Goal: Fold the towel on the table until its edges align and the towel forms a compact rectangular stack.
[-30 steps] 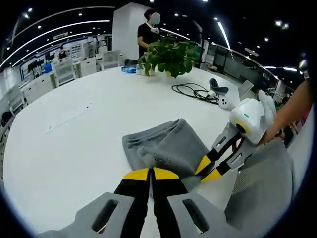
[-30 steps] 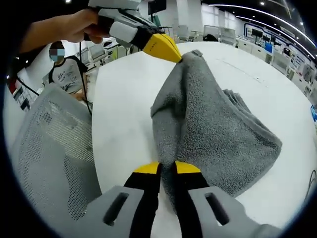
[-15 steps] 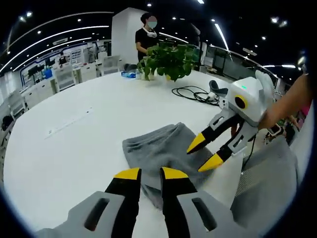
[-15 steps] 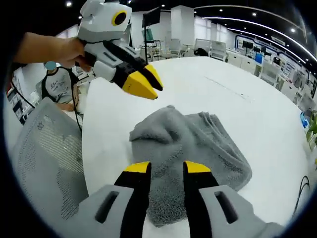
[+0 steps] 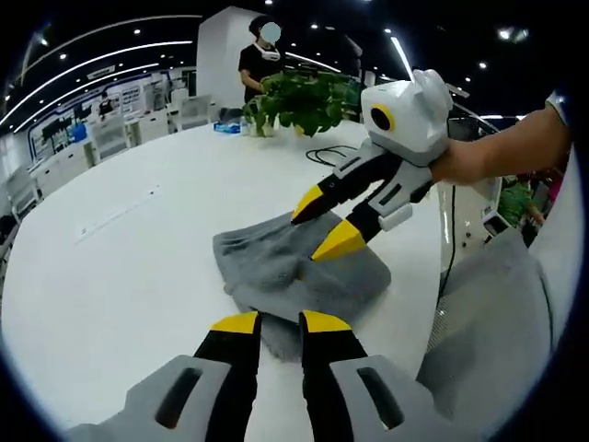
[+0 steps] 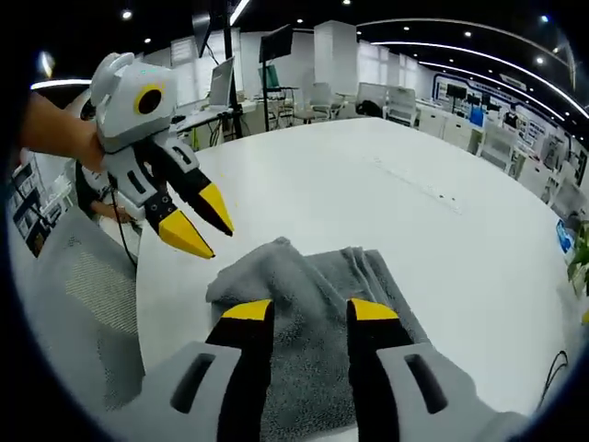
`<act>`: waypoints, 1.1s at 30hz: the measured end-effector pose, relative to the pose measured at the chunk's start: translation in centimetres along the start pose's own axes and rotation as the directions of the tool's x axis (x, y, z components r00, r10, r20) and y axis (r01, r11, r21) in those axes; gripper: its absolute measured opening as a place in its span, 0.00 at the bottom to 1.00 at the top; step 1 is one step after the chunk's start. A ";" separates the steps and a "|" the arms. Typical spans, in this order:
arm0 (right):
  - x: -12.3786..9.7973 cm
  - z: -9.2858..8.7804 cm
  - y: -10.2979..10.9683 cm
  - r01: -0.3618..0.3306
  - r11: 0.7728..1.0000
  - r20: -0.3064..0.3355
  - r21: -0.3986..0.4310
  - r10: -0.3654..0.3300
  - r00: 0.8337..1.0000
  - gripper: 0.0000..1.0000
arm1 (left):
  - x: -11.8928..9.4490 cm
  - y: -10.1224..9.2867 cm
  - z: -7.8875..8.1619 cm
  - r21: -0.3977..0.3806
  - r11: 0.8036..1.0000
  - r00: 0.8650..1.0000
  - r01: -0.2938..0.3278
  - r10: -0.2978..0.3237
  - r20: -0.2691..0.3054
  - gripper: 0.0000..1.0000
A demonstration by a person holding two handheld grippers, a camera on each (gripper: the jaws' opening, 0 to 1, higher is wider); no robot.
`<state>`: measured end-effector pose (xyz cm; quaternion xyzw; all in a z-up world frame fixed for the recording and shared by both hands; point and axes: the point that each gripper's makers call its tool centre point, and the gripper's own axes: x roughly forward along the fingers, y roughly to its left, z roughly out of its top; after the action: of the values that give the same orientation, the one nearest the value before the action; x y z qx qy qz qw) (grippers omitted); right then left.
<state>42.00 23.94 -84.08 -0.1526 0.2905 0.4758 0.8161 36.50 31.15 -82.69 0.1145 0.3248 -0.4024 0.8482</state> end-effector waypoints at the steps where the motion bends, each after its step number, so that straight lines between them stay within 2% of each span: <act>1: 0.2 0.2 0.1 -0.008 1.000 0.001 -0.006 0.008 1.000 0.32 | -0.1 -0.2 -0.2 0.004 1.000 1.000 0.008 -0.008 -0.004 0.17; 5: 1.0 0.8 0.3 -0.032 0.999 -0.014 -0.042 0.032 0.999 0.33 | -0.1 -1.6 -1.6 -0.004 0.999 0.998 0.050 -0.050 -0.029 0.16; 7: 1.3 1.1 0.3 -0.037 0.998 -0.015 -0.041 0.037 0.999 0.33 | 0.1 -2.0 -2.3 0.018 0.999 0.998 0.049 -0.048 -0.048 0.16; 11: 2.1 1.5 -0.1 -0.048 0.997 -0.013 -0.054 0.047 0.999 0.33 | 0.4 -2.9 -3.0 0.013 0.999 0.997 0.053 -0.052 -0.051 0.16; 14: 2.6 1.5 0.1 -0.059 0.996 -0.025 -0.062 0.057 0.998 0.33 | 1.0 -3.4 -3.8 0.022 0.998 0.996 0.052 -0.050 -0.079 0.16; 19: 2.9 1.8 0.6 -0.070 0.995 -0.032 -0.069 0.068 0.997 0.33 | 1.7 -3.4 -4.8 0.011 1.000 0.995 0.025 -0.024 -0.099 0.16; 22: 3.4 1.7 0.5 -0.077 0.995 -0.039 -0.063 0.075 0.996 0.33 | 2.1 -3.1 -5.2 0.036 0.999 0.994 -0.002 0.006 -0.110 0.16; 27: 4.0 1.0 0.5 -0.096 0.994 -0.064 -0.056 0.093 0.994 0.34 | 2.6 -2.5 -5.5 0.035 0.999 0.994 -0.022 0.026 -0.111 0.17; 28: 4.1 1.0 0.4 -0.091 0.995 -0.066 -0.047 0.088 0.994 0.35 | 2.5 -1.8 -5.4 0.048 0.997 0.992 -0.060 0.065 -0.106 0.17; 30: 4.3 0.9 0.5 -0.101 0.994 -0.071 -0.034 0.098 0.993 0.36 | 2.6 -1.8 -5.3 0.040 0.997 0.993 -0.062 0.066 -0.100 0.17; 33: 4.8 -0.1 0.4 -0.107 0.993 -0.125 -0.053 0.100 0.987 0.33 | 2.8 -1.6 -5.5 0.035 0.997 0.992 -0.069 0.072 -0.103 0.16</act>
<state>43.40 27.40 -87.11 -0.1905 0.3330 0.5157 0.7661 34.05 30.91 -88.58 0.1599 0.3583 -0.3705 0.8419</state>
